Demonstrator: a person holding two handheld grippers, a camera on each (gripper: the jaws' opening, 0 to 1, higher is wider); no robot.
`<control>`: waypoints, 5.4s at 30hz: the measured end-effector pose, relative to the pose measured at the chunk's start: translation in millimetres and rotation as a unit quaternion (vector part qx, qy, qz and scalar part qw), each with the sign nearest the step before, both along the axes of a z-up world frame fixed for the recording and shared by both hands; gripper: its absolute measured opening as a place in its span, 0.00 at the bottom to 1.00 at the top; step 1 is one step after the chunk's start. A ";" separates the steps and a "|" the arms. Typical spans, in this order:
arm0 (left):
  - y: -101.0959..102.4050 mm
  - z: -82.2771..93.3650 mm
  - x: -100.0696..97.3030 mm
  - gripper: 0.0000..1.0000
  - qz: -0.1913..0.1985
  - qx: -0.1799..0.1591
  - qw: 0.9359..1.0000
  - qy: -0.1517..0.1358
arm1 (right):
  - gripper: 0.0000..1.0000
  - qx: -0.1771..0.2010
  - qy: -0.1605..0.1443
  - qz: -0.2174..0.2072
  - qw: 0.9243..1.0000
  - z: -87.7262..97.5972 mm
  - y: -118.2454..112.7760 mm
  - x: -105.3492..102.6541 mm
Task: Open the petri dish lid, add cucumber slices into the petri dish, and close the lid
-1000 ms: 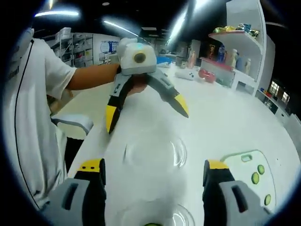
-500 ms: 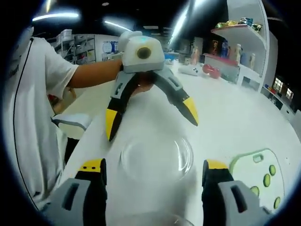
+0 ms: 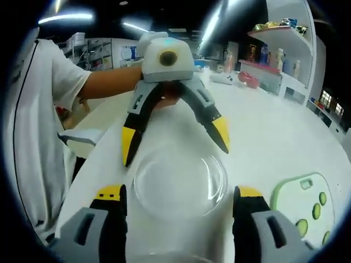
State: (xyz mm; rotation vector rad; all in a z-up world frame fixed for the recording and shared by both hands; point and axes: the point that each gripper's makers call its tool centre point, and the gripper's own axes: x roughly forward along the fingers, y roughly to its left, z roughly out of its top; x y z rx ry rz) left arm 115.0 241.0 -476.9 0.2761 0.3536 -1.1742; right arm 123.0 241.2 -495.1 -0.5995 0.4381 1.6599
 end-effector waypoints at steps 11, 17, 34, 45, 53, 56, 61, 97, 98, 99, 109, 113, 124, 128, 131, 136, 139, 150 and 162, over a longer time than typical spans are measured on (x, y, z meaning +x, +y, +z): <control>3.0 -6.9 4.0 0.78 -0.011 0.005 1.000 -0.002 | 0.75 0.005 -0.005 0.004 1.000 1.1 2.1 1.6; 1.5 -9.4 4.1 0.74 -0.018 0.003 1.000 -0.002 | 0.72 0.003 -0.006 0.009 1.000 -2.2 4.2 1.7; 4.2 -12.9 7.6 0.67 -0.016 -0.006 1.000 0.006 | 0.67 0.008 0.000 0.005 1.000 -2.2 5.7 -0.5; 2.6 -11.8 5.7 0.66 -0.016 -0.004 1.000 0.002 | 0.65 0.014 -0.002 0.007 1.000 -1.1 7.1 -1.0; -5.4 -5.8 1.7 0.65 -0.016 0.000 1.000 -0.011 | 0.65 -0.001 -0.019 0.010 1.000 2.4 2.8 1.9; -7.2 0.2 1.0 0.65 -0.015 -0.002 1.000 -0.014 | 0.65 0.000 -0.023 0.011 1.000 9.3 0.8 2.4; -13.1 10.9 0.2 0.65 -0.019 0.001 1.000 -0.022 | 0.65 -0.001 -0.032 0.009 0.999 19.2 -5.8 4.6; -103.2 27.5 11.6 0.65 -0.090 -0.001 0.995 -0.042 | 0.66 -0.016 -0.052 -0.059 0.997 36.8 -102.2 8.8; -104.4 27.2 12.2 0.65 -0.091 -0.001 0.995 -0.042 | 0.66 -0.016 -0.052 -0.062 0.997 36.6 -103.6 8.6; -106.2 26.9 12.9 0.65 -0.093 0.000 0.995 -0.042 | 0.66 -0.016 -0.053 -0.063 0.996 36.3 -105.4 8.9; -121.6 18.1 17.9 0.65 -0.106 0.007 0.994 -0.038 | 0.66 -0.020 -0.049 -0.076 0.996 27.4 -120.3 12.1; -124.8 15.6 18.0 0.65 -0.110 0.009 0.993 -0.036 | 0.66 -0.020 -0.046 -0.079 0.996 24.1 -123.7 13.2; -130.3 9.0 17.9 0.65 -0.114 0.010 0.993 -0.029 | 0.66 -0.024 -0.039 -0.079 0.996 17.8 -127.7 14.4; -132.6 4.5 19.0 0.65 -0.115 0.012 0.993 -0.027 | 0.66 -0.025 -0.038 -0.081 0.996 12.9 -129.9 16.2; -132.9 1.8 19.3 0.65 -0.117 0.012 0.993 -0.025 | 0.66 -0.023 -0.036 -0.082 0.996 9.8 -130.6 17.3; -132.4 -2.9 19.5 0.65 -0.118 0.014 0.993 -0.021 | 0.66 -0.023 -0.030 -0.083 0.996 4.1 -129.5 17.5; -131.9 -5.1 19.3 0.65 -0.119 0.015 0.993 -0.018 | 0.66 -0.022 -0.027 -0.083 0.996 2.6 -129.0 17.1; -130.7 -7.1 20.0 0.65 -0.119 0.001 0.993 -0.008 | 0.66 -0.014 -0.017 -0.084 0.996 2.0 -127.9 16.4; -125.6 -12.8 21.9 0.65 -0.118 -0.009 0.993 0.012 | 0.67 0.008 0.002 -0.094 0.996 0.0 -127.4 19.9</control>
